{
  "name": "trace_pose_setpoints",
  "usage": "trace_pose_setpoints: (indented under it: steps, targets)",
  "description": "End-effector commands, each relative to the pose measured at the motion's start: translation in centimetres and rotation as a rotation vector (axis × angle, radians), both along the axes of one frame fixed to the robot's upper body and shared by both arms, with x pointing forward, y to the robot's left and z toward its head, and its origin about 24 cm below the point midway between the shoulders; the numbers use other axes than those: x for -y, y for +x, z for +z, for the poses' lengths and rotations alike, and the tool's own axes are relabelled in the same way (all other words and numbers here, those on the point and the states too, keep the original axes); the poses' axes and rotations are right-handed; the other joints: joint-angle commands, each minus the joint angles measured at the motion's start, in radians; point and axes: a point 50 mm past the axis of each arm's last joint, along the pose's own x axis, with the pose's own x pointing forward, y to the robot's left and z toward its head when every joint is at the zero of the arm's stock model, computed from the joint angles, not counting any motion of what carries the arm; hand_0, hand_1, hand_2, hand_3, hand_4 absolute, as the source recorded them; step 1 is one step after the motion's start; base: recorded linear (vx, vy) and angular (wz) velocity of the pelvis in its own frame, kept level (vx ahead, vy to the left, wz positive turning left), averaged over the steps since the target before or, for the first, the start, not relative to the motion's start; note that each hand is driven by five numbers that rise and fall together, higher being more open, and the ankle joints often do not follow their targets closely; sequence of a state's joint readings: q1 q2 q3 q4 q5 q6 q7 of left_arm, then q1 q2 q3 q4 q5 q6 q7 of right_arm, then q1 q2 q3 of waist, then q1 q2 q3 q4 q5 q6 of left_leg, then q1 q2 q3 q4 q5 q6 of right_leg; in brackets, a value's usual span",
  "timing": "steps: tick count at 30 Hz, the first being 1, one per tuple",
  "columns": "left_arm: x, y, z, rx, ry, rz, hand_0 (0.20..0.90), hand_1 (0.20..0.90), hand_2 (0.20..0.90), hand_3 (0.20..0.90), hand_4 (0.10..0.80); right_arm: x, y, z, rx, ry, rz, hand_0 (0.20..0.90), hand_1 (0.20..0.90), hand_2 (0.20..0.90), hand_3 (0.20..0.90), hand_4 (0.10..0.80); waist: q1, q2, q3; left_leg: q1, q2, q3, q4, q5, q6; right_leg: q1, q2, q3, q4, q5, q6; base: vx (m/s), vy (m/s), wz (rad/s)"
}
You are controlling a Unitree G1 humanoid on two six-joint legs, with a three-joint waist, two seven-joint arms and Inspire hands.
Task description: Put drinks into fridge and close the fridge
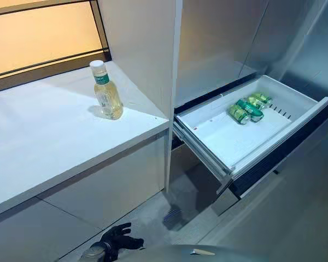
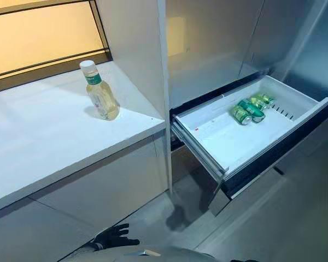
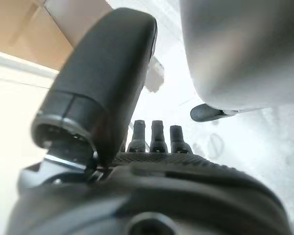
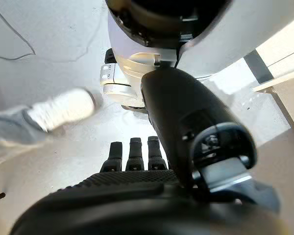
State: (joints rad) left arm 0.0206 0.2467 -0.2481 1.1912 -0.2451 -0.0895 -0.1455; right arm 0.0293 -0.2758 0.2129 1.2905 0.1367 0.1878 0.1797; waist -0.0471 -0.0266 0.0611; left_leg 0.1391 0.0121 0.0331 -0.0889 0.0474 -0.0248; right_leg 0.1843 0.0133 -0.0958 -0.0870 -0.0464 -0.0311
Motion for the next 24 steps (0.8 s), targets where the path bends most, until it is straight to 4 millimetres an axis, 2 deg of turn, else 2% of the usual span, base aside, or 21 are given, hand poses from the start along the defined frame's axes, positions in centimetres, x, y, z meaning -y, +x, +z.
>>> trace_pose_setpoints:
  steps: [1, 12, 18, 22, 24]
  targets:
    - [1.5, 2.7, 0.4, 0.076, -0.056, -0.009, 0.9, 0.9, 0.9, 0.9, 0.8, -1.7, 1.7, -0.2, 0.039, 0.061, 0.028, 0.9, 0.9, 0.9, 0.9, 0.8, 0.027, 0.0, -0.001, 0.007, -0.038, -0.027, 0.013, -0.105, 0.036, -0.063, -0.035, 0.006, 0.043, 0.021, 0.105, 0.0, 0.0, 0.0]
    - [1.8, 3.2, 0.7, 0.096, -0.088, -0.079, 0.9, 0.9, 0.9, 0.9, 0.8, -1.6, 1.8, -0.1, 0.04, 0.055, 0.015, 0.9, 0.9, 0.9, 0.9, 0.8, 0.032, 0.002, 0.0, 0.004, -0.041, -0.03, 0.012, -0.103, 0.036, -0.066, -0.038, -0.002, 0.045, 0.022, 0.107, 0.0, 0.0, 0.0]
    - [2.7, 4.2, 1.2, 0.162, -0.041, -0.277, 0.9, 0.9, 0.9, 0.9, 0.8, -1.5, 1.9, -0.1, 0.036, 0.058, 0.021, 0.9, 0.9, 0.9, 0.9, 0.8, 0.027, 0.007, 0.002, 0.003, -0.041, -0.031, 0.012, -0.103, 0.036, -0.068, -0.039, 0.001, 0.049, 0.02, 0.108, 0.0, 0.0, 0.0]
    - [3.8, 5.9, 2.2, 0.268, -0.052, -0.456, 0.9, 0.9, 0.9, 0.9, 0.8, -1.3, 2.0, 0.0, 0.035, 0.053, 0.038, 0.9, 0.9, 0.9, 0.9, 0.8, 0.022, 0.012, 0.006, 0.005, -0.041, -0.032, 0.009, -0.103, 0.035, -0.07, -0.038, 0.004, 0.052, 0.02, 0.111, 0.0, 0.0, 0.0]
    - [4.9, 7.1, 3.1, 0.343, -0.042, -0.602, 0.9, 0.9, 0.9, 0.9, 0.8, -1.1, 2.1, 0.1, 0.036, 0.05, 0.053, 0.9, 0.9, 0.9, 0.9, 0.8, 0.018, 0.014, 0.008, 0.005, -0.039, -0.028, 0.008, -0.103, 0.034, -0.072, -0.038, 0.005, 0.053, 0.02, 0.114, 0.0, 0.0, 0.0]
